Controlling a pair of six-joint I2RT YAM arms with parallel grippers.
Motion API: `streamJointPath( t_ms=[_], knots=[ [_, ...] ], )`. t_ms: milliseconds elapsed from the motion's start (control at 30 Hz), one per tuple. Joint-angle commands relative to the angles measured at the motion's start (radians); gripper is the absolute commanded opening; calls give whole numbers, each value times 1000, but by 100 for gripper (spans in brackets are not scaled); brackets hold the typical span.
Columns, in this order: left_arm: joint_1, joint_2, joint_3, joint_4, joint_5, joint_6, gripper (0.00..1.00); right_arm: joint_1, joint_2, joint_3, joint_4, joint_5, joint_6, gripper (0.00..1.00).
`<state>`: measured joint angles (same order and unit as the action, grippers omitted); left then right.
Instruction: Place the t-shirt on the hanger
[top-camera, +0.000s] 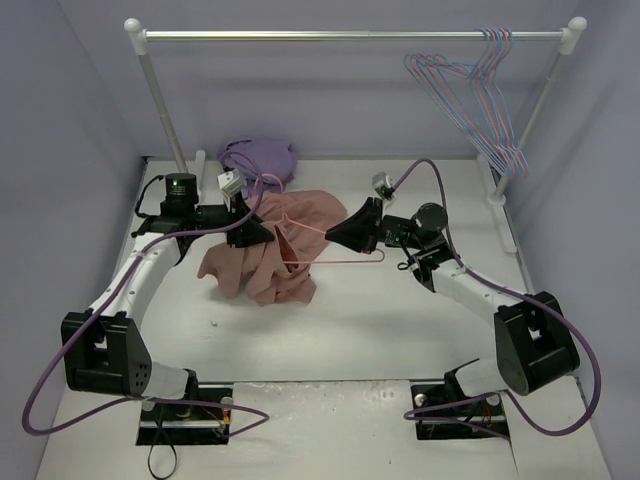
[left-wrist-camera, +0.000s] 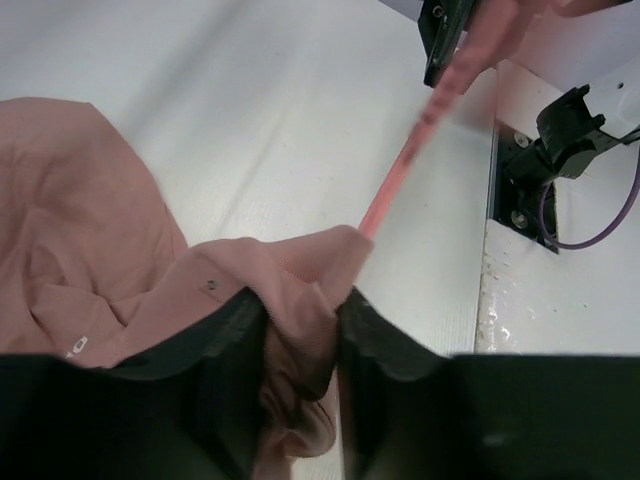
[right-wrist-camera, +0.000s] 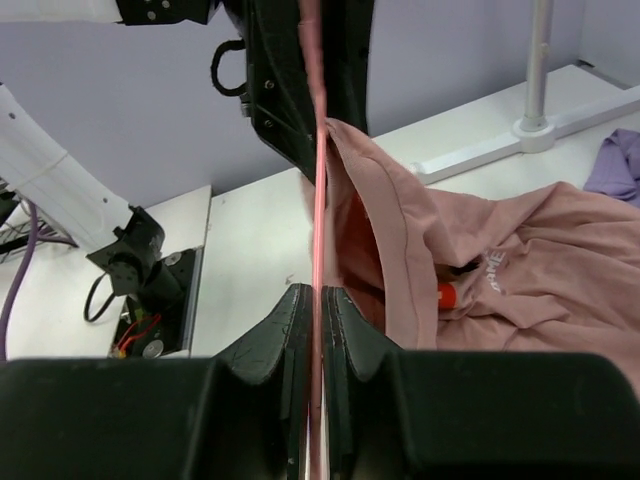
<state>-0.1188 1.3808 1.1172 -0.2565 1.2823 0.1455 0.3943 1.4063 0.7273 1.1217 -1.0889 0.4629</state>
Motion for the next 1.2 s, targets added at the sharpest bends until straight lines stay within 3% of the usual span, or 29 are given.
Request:
streamJointPath(
  t_ms=[0,133,333,400,433,500,600,767,867,1000,1167],
  knots=[
    [-12,-6,72,10,37,9,24,6,-10,76,164,12,4,0],
    [-13,9,128,7,12,0,0,6,0,110,121,9,-18,0],
    [-15,18,230,-39,-55,-14,0,6,-3,191,-113,49,-163,3],
    [-12,20,277,-64,-96,-11,0,5,-10,247,-272,89,-217,18],
    [-13,20,292,-72,-118,-15,0,3,-15,282,-322,154,-260,39],
    [-13,15,323,-81,-165,-21,0,-3,-21,313,-445,223,-292,53],
    [-15,-8,336,-82,-240,-27,0,-5,-62,346,-564,441,-317,59],
    [-30,-48,325,-113,-386,-14,0,0,-190,360,-686,798,-291,63],
    [-65,-81,300,-139,-515,8,0,3,-257,342,-770,938,-218,68],
    [-94,-146,250,-127,-571,6,0,18,-293,295,-839,940,-66,58],
    [-107,-193,210,-116,-568,-20,0,141,-218,239,-855,955,86,45]
  ],
)
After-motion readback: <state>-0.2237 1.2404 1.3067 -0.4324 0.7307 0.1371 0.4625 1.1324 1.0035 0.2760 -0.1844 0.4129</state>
